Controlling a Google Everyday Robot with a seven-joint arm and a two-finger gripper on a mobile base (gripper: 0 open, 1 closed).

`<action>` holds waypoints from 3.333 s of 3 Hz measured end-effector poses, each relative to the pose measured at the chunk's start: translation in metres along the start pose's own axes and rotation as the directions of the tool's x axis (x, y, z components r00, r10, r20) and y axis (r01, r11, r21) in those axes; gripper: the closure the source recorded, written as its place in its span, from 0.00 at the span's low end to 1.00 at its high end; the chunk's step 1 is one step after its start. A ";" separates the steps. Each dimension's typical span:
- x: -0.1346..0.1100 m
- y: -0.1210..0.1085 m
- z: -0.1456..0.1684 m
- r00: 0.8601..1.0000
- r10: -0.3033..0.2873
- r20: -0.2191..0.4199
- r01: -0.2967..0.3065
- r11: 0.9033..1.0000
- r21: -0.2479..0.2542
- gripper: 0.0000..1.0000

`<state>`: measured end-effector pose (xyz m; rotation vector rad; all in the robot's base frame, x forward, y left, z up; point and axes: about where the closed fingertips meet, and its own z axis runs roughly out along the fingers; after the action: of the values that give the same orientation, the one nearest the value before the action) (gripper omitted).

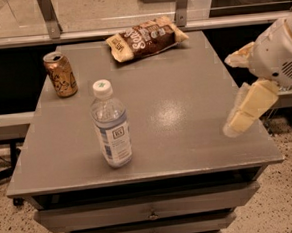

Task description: Knock blue plastic bottle over

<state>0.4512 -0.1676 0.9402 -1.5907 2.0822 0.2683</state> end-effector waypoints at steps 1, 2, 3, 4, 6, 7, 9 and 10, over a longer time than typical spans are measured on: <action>-0.010 0.006 0.051 0.977 0.036 0.210 -0.020 0.997 -0.080 0.00; -0.038 0.032 0.094 0.908 0.037 0.418 0.036 0.986 -0.166 0.00; -0.081 0.059 0.118 0.795 0.053 0.604 0.109 0.968 -0.228 0.00; -0.127 0.074 0.123 0.657 0.092 0.748 0.162 0.952 -0.260 0.00; -0.168 0.098 0.133 0.556 0.126 0.822 0.194 0.941 -0.276 0.18; -0.169 0.102 0.137 0.556 0.130 0.821 0.190 0.942 -0.277 0.40; -0.162 0.071 0.119 0.590 0.062 0.805 0.189 0.959 -0.212 0.87; -0.157 0.030 0.089 0.646 -0.038 0.762 0.209 0.969 -0.128 1.00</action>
Offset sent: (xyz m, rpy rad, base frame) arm -0.0155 0.1560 -0.0632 0.8661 0.0324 0.2954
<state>0.4766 0.0132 0.9379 -1.3703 1.2996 0.9541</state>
